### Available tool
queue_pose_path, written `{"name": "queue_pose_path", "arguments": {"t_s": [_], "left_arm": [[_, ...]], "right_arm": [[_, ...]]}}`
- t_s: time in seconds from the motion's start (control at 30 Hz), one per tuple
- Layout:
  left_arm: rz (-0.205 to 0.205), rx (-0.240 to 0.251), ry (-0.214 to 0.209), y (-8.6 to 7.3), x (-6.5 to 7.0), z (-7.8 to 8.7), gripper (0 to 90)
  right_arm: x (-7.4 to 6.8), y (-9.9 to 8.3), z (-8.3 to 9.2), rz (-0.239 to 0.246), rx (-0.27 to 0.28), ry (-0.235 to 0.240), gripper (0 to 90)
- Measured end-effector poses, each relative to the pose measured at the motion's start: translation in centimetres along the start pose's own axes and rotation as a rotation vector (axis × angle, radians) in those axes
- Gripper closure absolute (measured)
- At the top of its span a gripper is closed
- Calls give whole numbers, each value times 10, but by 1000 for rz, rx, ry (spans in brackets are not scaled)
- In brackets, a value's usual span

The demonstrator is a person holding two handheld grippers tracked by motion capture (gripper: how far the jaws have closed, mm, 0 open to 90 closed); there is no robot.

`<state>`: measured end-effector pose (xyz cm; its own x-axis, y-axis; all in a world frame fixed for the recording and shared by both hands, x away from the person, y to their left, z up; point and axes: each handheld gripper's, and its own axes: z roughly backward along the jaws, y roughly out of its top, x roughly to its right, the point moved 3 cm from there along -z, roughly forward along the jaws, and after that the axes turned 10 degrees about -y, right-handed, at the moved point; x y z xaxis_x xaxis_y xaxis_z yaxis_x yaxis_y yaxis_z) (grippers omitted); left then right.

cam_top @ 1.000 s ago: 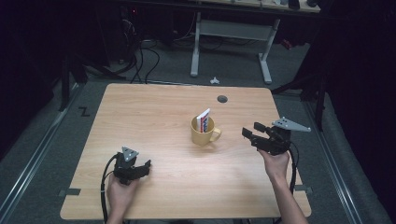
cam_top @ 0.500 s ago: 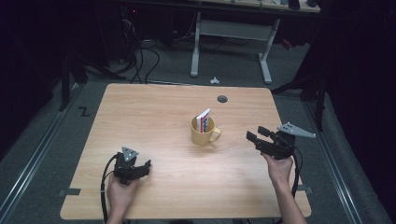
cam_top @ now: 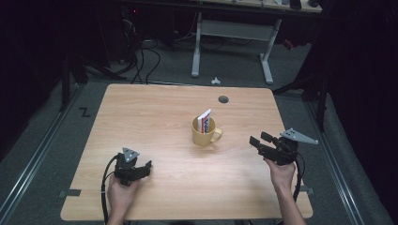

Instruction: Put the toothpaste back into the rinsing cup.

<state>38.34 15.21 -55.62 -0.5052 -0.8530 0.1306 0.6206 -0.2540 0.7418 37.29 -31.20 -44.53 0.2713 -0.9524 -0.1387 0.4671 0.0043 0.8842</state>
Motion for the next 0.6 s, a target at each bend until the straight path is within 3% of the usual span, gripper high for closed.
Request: {"name": "queue_pose_path", "arguments": {"t_s": [0.6], "left_arm": [[0, 0, 0, 0, 0, 0, 267]], "right_arm": [[5, -15, 0, -4, -19, -21, 391]]}}
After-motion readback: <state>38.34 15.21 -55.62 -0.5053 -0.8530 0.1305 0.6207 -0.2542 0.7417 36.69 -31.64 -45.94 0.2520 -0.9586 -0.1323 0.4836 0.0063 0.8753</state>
